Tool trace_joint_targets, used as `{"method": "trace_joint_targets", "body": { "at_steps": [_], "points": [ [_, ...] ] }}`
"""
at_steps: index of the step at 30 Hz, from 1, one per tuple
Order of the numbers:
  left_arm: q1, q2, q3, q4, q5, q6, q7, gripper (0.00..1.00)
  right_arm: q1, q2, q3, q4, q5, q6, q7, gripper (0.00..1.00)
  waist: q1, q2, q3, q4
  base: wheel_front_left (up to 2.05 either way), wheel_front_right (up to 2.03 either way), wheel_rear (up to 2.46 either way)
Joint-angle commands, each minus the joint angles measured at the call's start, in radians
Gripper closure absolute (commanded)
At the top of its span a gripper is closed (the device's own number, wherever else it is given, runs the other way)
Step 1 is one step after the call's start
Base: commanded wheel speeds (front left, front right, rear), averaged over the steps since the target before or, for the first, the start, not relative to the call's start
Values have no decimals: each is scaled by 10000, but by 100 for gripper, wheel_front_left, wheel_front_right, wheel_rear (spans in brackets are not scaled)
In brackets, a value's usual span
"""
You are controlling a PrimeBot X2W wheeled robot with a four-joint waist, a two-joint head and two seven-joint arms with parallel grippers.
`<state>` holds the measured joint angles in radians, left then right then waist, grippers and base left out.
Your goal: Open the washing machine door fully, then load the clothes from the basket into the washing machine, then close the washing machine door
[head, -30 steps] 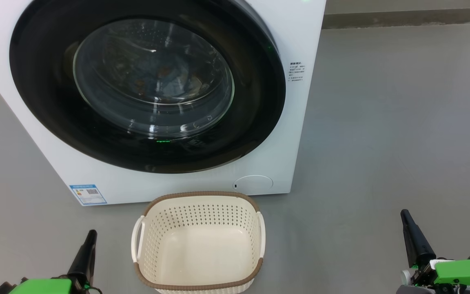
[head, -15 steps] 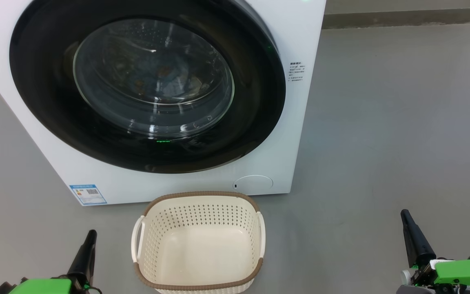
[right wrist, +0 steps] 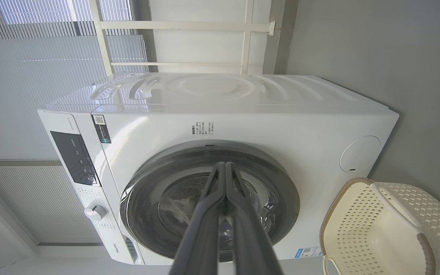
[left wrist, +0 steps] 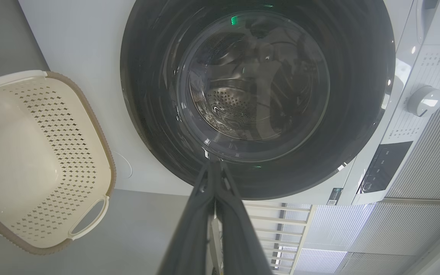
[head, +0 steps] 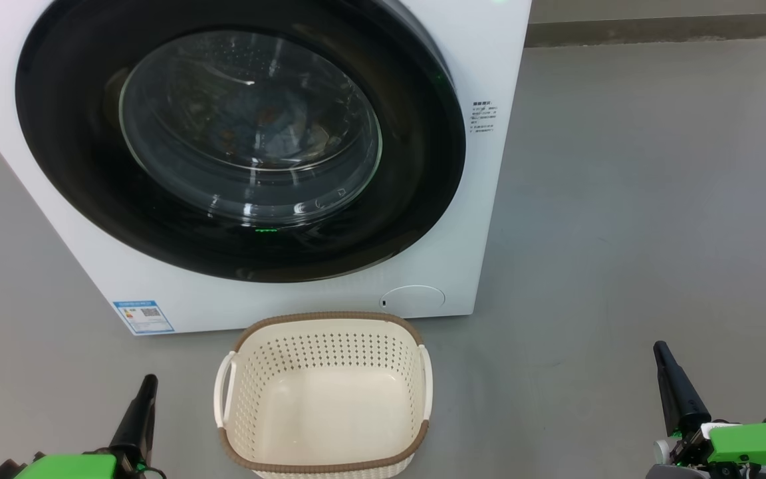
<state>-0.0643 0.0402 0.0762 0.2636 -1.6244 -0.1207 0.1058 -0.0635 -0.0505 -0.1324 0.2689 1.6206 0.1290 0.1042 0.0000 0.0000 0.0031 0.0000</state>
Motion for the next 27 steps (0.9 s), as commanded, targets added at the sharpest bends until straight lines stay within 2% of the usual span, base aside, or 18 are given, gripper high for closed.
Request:
{"method": "trace_joint_targets", "body": {
  "at_steps": [1,27],
  "points": [
    [-435,122,355,-186,141,-100,58,100,-441,-24,214,-243,-97,17,68,100,0,0,0,0,0,0,0],
    [-436,115,366,-185,150,-100,67,100,-443,-15,201,-243,-108,17,78,100,0,0,0,0,0,0,0]
  ]
}}
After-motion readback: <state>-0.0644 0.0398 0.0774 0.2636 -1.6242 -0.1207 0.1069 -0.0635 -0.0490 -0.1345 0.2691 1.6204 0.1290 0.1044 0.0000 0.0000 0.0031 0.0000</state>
